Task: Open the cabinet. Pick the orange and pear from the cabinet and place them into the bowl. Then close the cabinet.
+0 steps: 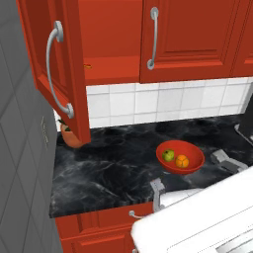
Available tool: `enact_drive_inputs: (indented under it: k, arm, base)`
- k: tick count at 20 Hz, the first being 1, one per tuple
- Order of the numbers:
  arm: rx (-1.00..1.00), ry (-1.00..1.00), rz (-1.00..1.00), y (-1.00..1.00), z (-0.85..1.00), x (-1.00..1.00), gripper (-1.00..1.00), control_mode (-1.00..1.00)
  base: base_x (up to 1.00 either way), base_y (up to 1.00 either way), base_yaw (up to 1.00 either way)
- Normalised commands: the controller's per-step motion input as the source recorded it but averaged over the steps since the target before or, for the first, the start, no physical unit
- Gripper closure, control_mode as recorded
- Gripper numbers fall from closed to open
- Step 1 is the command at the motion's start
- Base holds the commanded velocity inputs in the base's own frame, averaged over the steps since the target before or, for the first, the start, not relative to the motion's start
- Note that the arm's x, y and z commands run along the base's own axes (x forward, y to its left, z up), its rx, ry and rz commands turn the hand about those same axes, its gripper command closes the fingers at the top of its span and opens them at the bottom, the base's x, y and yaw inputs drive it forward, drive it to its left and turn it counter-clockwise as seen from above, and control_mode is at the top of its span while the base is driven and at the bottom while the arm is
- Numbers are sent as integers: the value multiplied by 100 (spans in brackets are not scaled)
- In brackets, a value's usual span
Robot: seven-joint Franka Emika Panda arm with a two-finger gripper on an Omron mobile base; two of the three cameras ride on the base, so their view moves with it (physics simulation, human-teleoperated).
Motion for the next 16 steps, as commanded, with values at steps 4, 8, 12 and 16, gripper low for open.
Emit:
enact_drive_inputs:
  k: [4,8,12,16]
  arm:
    - [0,-5,-6,0,-11,43,-100,-100]
    - [0,-8,-5,3,0,62,-100,-100]
    - [0,-8,-5,11,-1,61,-100,-100]
    - [0,-7,-6,10,-6,63,-100,-100]
  base:
    - [0,0,0]
    - [0,0,0]
    - [0,0,0]
    - [0,0,0]
